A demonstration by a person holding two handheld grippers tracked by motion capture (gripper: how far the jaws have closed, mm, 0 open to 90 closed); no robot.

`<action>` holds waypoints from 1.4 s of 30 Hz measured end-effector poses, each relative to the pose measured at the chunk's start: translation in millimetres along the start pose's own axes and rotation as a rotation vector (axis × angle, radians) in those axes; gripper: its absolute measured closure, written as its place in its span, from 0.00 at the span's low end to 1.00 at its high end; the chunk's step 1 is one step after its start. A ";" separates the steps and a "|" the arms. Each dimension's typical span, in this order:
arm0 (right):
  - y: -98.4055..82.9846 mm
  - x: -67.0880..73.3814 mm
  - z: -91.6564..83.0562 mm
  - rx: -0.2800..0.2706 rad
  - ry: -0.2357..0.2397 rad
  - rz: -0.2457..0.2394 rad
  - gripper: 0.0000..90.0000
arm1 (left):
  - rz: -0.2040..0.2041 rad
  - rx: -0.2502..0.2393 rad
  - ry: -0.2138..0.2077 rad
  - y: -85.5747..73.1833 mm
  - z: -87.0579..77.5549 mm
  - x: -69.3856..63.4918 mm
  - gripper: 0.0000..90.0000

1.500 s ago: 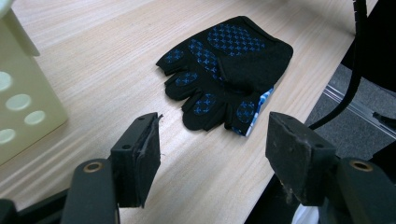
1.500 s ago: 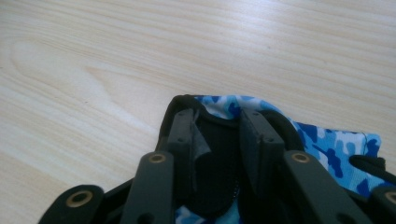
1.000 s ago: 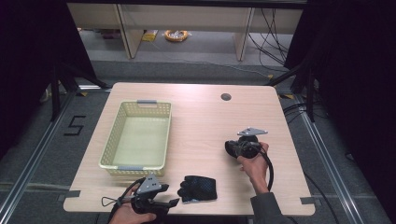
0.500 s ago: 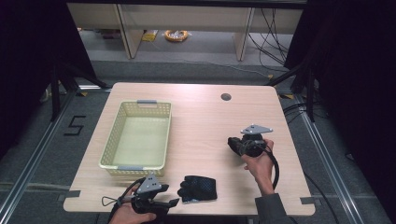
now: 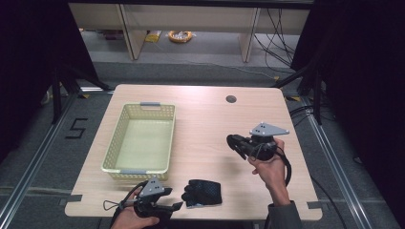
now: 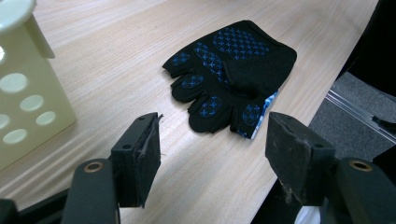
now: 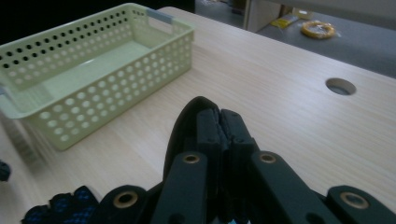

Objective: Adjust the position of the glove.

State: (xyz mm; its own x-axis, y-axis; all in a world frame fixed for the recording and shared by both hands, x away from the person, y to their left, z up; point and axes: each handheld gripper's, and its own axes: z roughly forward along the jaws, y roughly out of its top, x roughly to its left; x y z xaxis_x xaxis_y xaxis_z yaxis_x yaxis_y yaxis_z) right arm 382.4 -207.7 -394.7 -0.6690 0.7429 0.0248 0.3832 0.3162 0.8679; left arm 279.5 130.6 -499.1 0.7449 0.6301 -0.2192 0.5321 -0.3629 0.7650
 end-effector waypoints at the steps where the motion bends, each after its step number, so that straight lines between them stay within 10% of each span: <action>1: 1.2 5.0 0.7 -0.007 0.014 0.000 0.97 | 0.013 0.011 -0.002 0.7 -1.0 1.3 0.39; 12: 10.4 54.5 13.2 0.016 0.205 -0.087 0.97 | 0.001 -0.007 0.007 -0.9 -1.9 4.0 0.39; 22: 1.2 76.2 26.1 0.051 0.283 -0.165 0.97 | -0.007 -0.026 0.016 -2.2 -2.6 6.5 0.39; 36: -49.4 105.3 32.5 0.182 0.434 -0.309 0.96 | 0.001 -0.007 0.015 -2.2 -2.8 8.9 0.39; 42: -67.9 112.9 34.0 0.245 0.455 -0.295 0.95 | -0.005 -0.014 0.020 -1.4 -3.2 8.9 0.39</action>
State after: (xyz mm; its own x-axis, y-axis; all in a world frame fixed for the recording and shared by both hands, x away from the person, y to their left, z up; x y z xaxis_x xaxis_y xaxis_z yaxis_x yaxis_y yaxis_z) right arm 302.5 -125.3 -467.7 -0.9546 0.2923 0.0572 0.2392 0.6381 0.7318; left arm 284.1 138.9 -500.2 0.7341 0.6455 -0.2107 0.5298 -0.3505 0.7723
